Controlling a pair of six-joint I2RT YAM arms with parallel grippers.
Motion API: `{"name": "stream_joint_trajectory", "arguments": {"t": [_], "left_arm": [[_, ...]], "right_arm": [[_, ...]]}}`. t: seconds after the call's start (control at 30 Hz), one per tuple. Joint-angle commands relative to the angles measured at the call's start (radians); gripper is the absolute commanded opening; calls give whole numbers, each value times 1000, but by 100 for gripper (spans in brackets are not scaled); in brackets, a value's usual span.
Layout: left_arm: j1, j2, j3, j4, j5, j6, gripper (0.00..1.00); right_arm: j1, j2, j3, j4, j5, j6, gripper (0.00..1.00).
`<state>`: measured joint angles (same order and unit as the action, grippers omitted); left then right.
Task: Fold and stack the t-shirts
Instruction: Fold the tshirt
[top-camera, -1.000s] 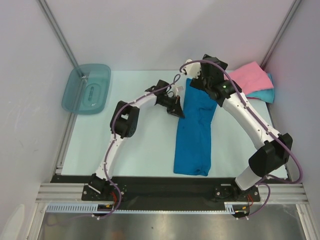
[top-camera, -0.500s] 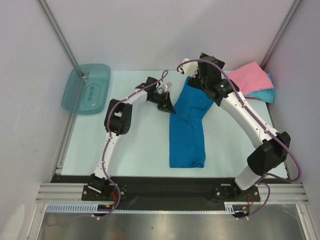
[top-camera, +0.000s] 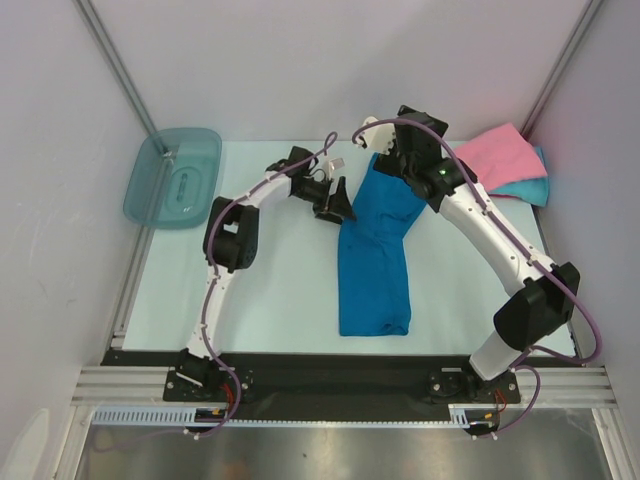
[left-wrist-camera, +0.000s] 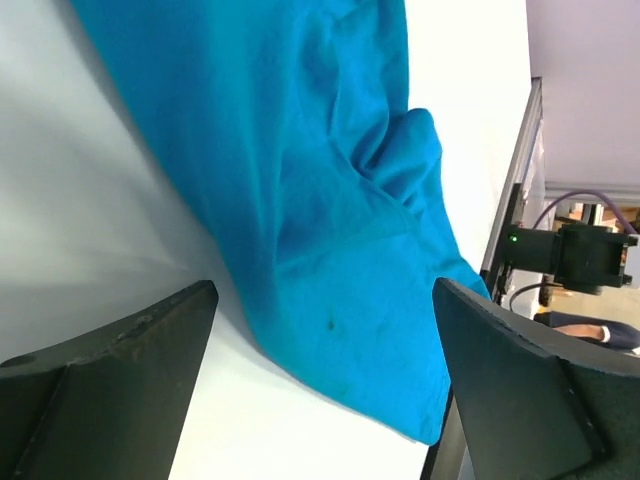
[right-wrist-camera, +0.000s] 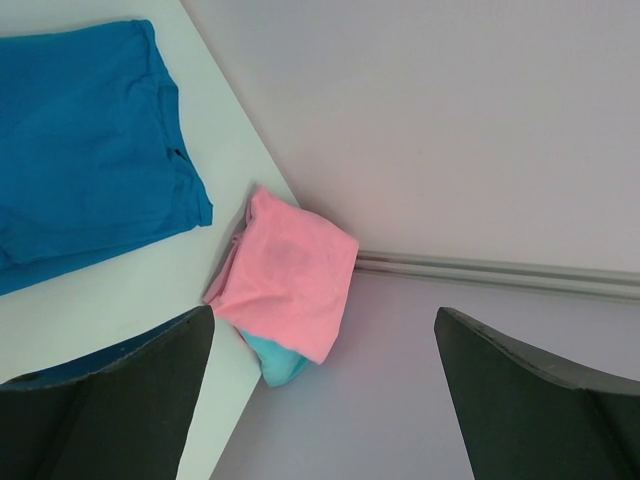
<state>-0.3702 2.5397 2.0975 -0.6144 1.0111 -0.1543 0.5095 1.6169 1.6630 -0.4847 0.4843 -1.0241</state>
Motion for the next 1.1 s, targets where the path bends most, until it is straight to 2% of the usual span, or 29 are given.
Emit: {"name": "stream_joint_trajectory", "arguments": {"t": [0.0,0.17,0.3,0.37,0.5,0.6,0.67,0.77,0.9,0.97,1.03,1.07], "left_arm": [[20,-16,-24,-50,-163,104,100],[28,23,85,17,-261,19,100],[21,122,278,73,-261,-62,100],[8,122,273,106,-272,-62,100],[-6,50,162,223,-291,-50,100],[-22,-19,133,234,-341,51,100],[-26,-88,113,240,-419,130,100],[-7,-192,12,292,-561,177,100],[28,-480,-233,473,-770,280,100],[37,-560,-272,505,-926,404,100],[53,-642,-281,527,-1008,523,100],[56,-659,-277,533,-1122,563,100]], "right_arm": [[6,1,46,41,22,-25,100],[9,5,53,49,28,-31,100],[11,11,64,52,34,-40,100],[11,14,69,54,36,-41,100],[11,12,64,54,36,-36,100],[6,15,47,51,36,-22,100],[-3,23,35,34,39,45,100],[-81,35,9,-58,-56,174,100],[-202,81,6,-129,-137,307,99],[-253,123,18,-141,-177,352,97],[-281,173,59,-163,-220,416,93],[-299,199,81,-175,-251,441,89]]}}
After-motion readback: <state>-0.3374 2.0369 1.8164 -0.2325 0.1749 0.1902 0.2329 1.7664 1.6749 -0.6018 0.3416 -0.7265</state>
